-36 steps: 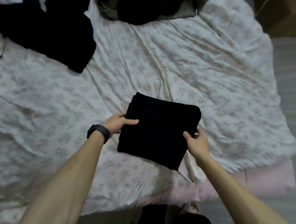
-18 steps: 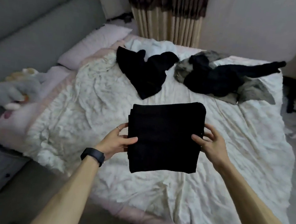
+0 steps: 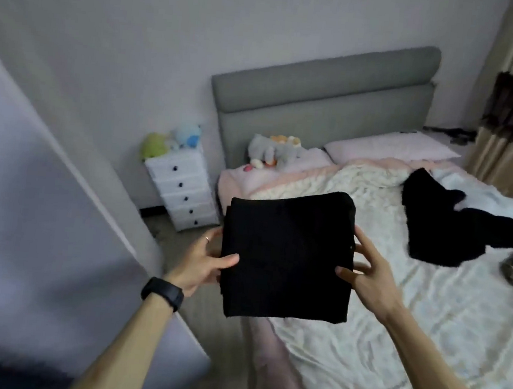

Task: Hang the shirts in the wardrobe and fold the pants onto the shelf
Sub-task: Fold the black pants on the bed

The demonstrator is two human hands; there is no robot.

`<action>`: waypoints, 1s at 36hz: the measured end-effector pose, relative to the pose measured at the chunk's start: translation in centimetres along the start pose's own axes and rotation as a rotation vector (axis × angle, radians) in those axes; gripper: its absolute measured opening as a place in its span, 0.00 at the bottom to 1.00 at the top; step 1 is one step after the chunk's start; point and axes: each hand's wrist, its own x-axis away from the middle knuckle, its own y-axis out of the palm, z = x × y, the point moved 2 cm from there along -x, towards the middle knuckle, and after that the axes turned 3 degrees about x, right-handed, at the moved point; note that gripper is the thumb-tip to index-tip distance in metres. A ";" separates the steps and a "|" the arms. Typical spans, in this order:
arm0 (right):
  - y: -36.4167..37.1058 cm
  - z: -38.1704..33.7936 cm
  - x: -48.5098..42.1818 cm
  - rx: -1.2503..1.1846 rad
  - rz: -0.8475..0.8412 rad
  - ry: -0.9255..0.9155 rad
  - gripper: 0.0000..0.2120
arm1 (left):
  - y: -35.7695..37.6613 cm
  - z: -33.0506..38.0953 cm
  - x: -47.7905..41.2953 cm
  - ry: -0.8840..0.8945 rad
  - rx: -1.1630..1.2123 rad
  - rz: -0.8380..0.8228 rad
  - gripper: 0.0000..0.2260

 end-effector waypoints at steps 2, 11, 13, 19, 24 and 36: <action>2.9 -2.1 -1.2 0.016 -0.056 -0.067 0.46 | -3.0 1.4 2.1 0.072 -0.012 0.068 0.31; 16.0 -13.3 -3.2 -0.053 -0.190 -0.365 0.45 | -15.0 6.2 12.4 0.296 -0.018 0.401 0.29; 19.1 -15.6 -3.0 -0.107 -0.205 -0.394 0.45 | -17.6 7.6 14.9 0.351 -0.042 0.459 0.28; 26.3 -22.1 -1.4 -0.195 -0.273 -0.550 0.43 | -22.8 12.0 21.8 0.480 -0.087 0.611 0.27; 30.4 -26.3 1.1 -0.224 -0.397 -0.669 0.43 | -24.8 13.5 28.4 0.524 -0.120 0.786 0.25; 38.7 -35.4 9.7 -0.286 -0.697 -0.854 0.44 | -24.8 15.0 45.2 0.547 -0.149 1.182 0.26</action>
